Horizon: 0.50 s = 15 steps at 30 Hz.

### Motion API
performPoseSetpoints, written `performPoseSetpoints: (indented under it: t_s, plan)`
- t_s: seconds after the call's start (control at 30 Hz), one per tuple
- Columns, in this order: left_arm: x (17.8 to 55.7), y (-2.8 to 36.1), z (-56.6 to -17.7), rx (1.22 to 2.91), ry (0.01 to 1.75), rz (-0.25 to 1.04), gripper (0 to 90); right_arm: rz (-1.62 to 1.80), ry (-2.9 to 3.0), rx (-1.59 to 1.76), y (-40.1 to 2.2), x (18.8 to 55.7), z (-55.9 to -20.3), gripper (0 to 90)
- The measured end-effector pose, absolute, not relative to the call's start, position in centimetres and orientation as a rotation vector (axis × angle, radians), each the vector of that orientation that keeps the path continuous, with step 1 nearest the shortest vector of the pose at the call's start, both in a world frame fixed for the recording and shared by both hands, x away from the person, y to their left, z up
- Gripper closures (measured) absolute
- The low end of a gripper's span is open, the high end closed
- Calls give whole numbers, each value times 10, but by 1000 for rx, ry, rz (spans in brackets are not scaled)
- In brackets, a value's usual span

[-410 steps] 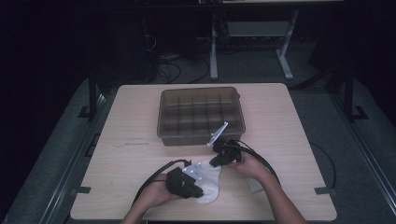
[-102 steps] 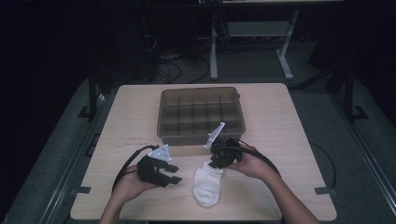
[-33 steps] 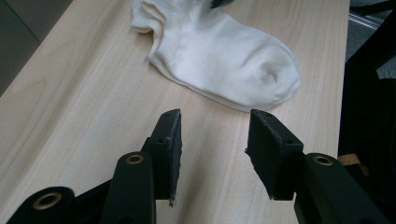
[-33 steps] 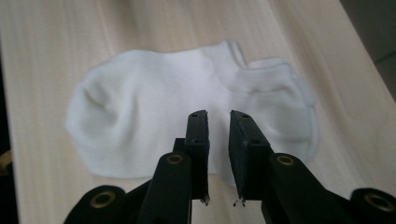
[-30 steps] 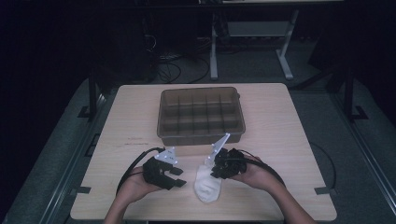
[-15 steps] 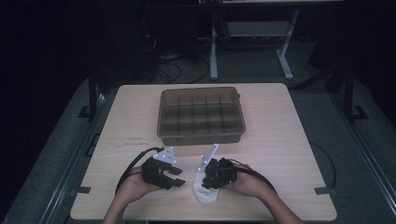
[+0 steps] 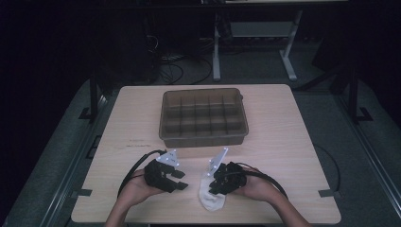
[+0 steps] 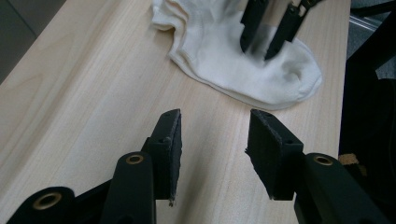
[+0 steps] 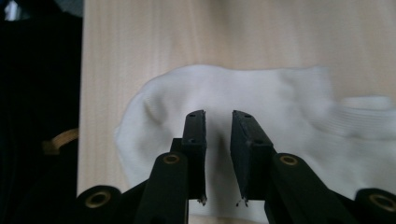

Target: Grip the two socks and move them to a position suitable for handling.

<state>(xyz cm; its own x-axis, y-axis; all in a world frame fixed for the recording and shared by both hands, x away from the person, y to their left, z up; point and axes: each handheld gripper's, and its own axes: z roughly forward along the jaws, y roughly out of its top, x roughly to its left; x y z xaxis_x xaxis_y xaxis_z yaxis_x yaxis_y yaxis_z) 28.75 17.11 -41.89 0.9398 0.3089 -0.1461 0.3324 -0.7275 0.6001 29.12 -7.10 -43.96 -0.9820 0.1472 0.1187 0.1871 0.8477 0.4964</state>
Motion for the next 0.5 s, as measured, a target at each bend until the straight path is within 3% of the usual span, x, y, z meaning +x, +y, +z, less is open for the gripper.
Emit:
performPoseSetpoints:
  t_s: [0.5]
  plan:
    - [287, 171, -419, 2434, 450, -47, 546, -810, -3008, -331, -65, 310, -447, 764]
